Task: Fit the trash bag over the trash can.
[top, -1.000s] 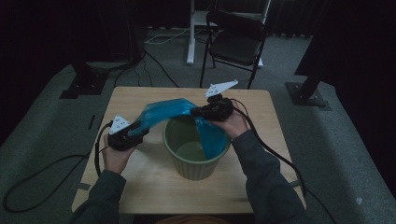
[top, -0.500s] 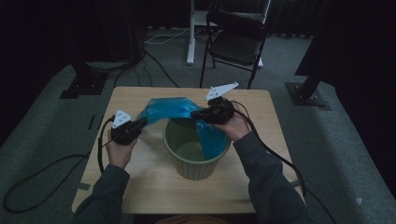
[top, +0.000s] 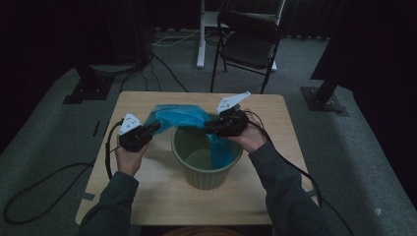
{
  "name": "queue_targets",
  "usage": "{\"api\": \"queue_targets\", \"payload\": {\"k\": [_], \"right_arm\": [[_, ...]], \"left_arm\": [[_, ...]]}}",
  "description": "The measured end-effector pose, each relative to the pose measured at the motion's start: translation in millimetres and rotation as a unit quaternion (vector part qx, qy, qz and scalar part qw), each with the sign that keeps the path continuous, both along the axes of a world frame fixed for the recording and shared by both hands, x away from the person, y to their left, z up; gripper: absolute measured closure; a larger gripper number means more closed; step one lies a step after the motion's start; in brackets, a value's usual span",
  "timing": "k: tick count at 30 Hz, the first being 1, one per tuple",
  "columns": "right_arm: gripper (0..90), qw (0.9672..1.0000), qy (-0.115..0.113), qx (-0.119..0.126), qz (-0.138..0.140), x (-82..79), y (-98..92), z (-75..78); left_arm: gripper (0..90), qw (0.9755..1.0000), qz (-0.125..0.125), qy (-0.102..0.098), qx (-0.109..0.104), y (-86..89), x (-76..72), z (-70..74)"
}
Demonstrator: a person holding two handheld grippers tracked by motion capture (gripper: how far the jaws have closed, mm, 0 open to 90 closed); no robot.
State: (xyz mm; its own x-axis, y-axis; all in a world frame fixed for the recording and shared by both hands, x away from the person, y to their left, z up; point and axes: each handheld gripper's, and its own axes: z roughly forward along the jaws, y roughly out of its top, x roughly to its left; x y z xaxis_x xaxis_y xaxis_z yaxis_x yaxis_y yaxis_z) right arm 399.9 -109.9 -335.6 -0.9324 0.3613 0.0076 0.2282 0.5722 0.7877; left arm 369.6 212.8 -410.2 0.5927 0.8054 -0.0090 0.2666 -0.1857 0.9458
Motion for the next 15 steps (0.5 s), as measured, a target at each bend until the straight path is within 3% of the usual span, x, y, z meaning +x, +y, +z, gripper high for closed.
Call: {"api": "queue_targets", "payload": {"k": [8,15], "right_arm": [[69.7,0.9998,-0.016,0.012,0.005,-0.2,8.4,9.6],[66.6,0.9995,-0.03,0.004,0.011,7.3,35.2,8.4]], "left_arm": [[89.8,0.9997,-0.021,-0.014,-0.005,-9.4,-5.5,8.9],[89.8,0.9987,-0.044,-0.026,0.001,-21.2,-11.4,15.9]]}}
